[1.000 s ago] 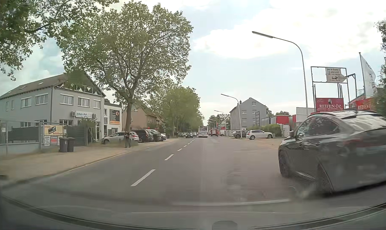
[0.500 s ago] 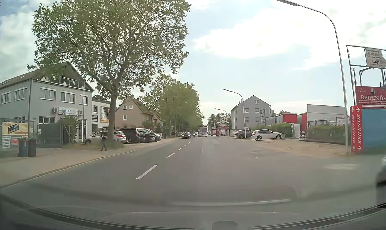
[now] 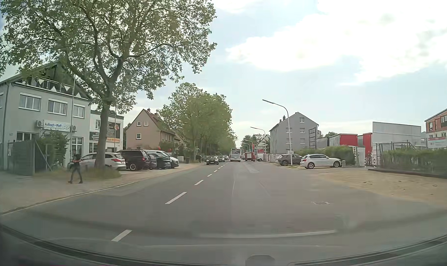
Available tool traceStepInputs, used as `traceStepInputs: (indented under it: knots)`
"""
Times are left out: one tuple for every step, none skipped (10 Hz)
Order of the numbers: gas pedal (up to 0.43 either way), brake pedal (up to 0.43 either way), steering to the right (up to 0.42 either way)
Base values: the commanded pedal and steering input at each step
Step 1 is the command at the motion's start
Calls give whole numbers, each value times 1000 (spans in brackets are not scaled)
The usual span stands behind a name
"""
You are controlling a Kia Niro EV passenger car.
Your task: Follow the waypoints while adhering to traffic rules and regulations
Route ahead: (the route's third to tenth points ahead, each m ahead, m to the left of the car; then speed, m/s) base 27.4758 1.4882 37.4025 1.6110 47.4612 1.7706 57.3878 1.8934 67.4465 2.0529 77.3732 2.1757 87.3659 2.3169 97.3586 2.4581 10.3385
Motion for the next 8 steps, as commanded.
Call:
traceStepInputs:
  knots:
    - [59,18,0]
    - [59,18,1]
    - [59,18,0]
    - [59,18,0]
    - [59,18,0]
    - [59,18,-1]
    - [67,18,-1]
    - [67,18,-1]
